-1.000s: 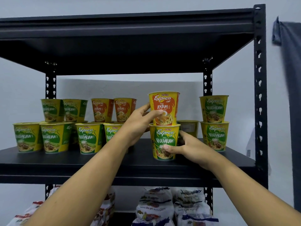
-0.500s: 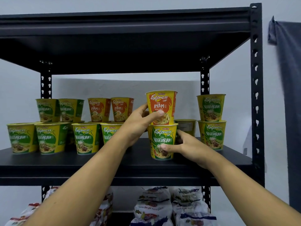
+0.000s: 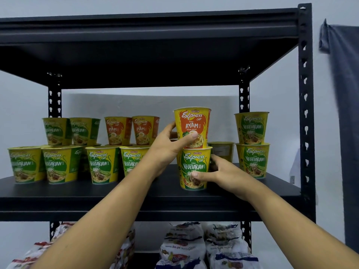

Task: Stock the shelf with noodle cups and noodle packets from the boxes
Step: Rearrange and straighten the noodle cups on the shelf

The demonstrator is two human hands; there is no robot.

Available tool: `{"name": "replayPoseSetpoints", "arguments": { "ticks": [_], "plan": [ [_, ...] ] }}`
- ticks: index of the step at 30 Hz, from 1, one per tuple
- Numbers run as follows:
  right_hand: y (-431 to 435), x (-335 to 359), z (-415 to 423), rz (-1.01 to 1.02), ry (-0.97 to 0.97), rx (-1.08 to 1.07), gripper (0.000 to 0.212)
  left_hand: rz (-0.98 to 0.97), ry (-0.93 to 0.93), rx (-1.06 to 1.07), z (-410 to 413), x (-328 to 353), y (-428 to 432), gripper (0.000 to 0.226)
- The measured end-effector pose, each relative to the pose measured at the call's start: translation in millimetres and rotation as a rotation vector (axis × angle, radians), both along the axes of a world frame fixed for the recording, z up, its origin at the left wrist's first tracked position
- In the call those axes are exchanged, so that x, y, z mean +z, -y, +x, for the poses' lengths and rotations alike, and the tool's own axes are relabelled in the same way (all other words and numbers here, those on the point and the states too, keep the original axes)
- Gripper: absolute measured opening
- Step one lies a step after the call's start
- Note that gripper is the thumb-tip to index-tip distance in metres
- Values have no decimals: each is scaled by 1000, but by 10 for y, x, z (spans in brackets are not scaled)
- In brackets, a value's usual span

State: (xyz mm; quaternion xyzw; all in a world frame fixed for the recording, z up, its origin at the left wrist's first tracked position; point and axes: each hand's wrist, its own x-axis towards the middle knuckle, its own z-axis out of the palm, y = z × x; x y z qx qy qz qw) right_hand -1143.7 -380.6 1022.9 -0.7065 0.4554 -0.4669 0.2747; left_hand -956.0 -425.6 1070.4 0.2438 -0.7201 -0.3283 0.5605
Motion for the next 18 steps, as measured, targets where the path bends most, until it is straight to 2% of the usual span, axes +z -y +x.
{"name": "replayPoseSetpoints", "arguments": {
  "ticks": [4, 14, 18],
  "plan": [
    [-1, -3, -1, 3, -6, -7, 64, -5, 9, 9, 1, -3, -20, 86],
    [15, -10, -4, 0, -10, -20, 81, -6, 30, 40, 1, -2, -50, 83],
    [12, -15, -4, 4, -12, -21, 79, -10, 36, 53, 0, -1, -61, 81]
  ]
}}
